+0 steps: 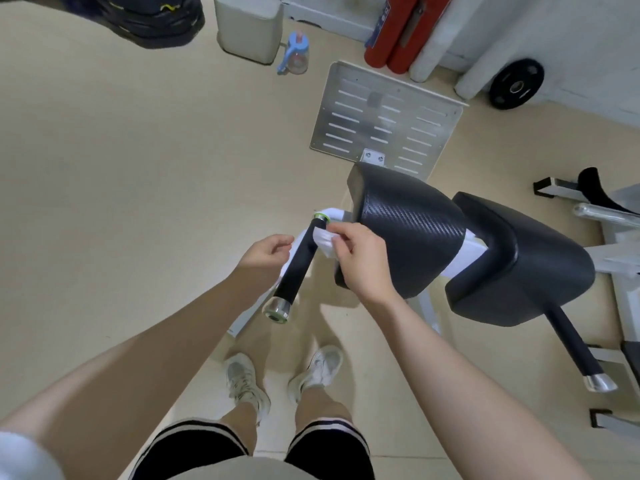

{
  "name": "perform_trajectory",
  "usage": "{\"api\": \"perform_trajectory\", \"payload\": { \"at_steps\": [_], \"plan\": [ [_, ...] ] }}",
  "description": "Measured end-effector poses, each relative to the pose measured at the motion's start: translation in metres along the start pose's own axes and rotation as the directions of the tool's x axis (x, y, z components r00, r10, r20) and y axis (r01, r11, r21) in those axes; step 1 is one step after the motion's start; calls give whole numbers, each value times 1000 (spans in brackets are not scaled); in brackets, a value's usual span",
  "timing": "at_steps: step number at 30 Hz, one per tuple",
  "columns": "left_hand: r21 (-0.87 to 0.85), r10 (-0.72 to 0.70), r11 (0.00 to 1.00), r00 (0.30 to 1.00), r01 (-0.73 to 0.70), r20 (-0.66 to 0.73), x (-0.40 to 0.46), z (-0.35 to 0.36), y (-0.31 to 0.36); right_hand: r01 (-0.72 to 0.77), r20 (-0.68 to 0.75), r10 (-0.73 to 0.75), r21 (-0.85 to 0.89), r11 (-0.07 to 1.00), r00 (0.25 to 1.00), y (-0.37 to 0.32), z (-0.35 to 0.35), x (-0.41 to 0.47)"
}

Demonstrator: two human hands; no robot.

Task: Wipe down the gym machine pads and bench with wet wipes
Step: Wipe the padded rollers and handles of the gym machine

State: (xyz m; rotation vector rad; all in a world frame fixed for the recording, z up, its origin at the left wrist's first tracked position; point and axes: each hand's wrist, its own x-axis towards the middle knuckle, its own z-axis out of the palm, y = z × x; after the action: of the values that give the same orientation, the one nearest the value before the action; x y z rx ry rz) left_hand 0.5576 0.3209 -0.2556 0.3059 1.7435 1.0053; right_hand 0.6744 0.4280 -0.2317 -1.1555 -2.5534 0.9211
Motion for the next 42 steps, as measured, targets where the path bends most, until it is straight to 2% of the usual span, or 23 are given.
{"api": "perform_trajectory", "payload": {
  "at_steps": [4,9,11,13,15,18,23,26,28,30,32,36,40,42],
  "plan": [
    [113,-106,988,994,101,33,6,-8,-17,6,70,2,-116,993,998,6,30,20],
    [-18,-192,981,977,194,96,8,-4,-36,211,220,-154,-265,941,963,15,47,50],
    [-109,-194,972,975,206,108,8,-4,-37,151,275,-50,-360,921,960,20,55,62],
    [-108,-200,972,975,210,95,9,-4,-36,105,352,46,-397,912,935,23,67,67],
    [-64,-223,972,972,228,74,12,-3,-35,62,362,82,-369,927,929,25,76,66],
    [-94,-267,957,960,275,84,14,-3,-33,25,340,72,-274,961,938,27,73,44],
    [-103,-283,949,950,297,134,9,-8,-27,79,446,-98,61,995,890,11,56,-21],
    [-70,-277,954,944,293,177,6,-11,-25,62,423,-126,161,985,897,5,50,-46],
    [-60,-282,953,940,298,192,4,-12,-23,26,326,-72,142,990,943,4,48,-39],
    [-56,-291,950,933,309,209,4,-14,-23,-85,111,75,91,992,991,9,49,-18],
    [-40,-295,949,929,312,225,4,-14,-24,-245,-7,248,103,964,969,15,55,3],
    [-33,-286,952,926,303,245,6,-16,-27,-388,6,393,175,905,919,18,88,11],
    [-46,-282,951,918,307,280,7,-21,-28,-353,-91,385,251,901,918,24,88,5],
    [-49,-280,951,916,306,289,8,-21,-26,-333,-48,358,271,903,932,21,79,-7]
  ]
}}
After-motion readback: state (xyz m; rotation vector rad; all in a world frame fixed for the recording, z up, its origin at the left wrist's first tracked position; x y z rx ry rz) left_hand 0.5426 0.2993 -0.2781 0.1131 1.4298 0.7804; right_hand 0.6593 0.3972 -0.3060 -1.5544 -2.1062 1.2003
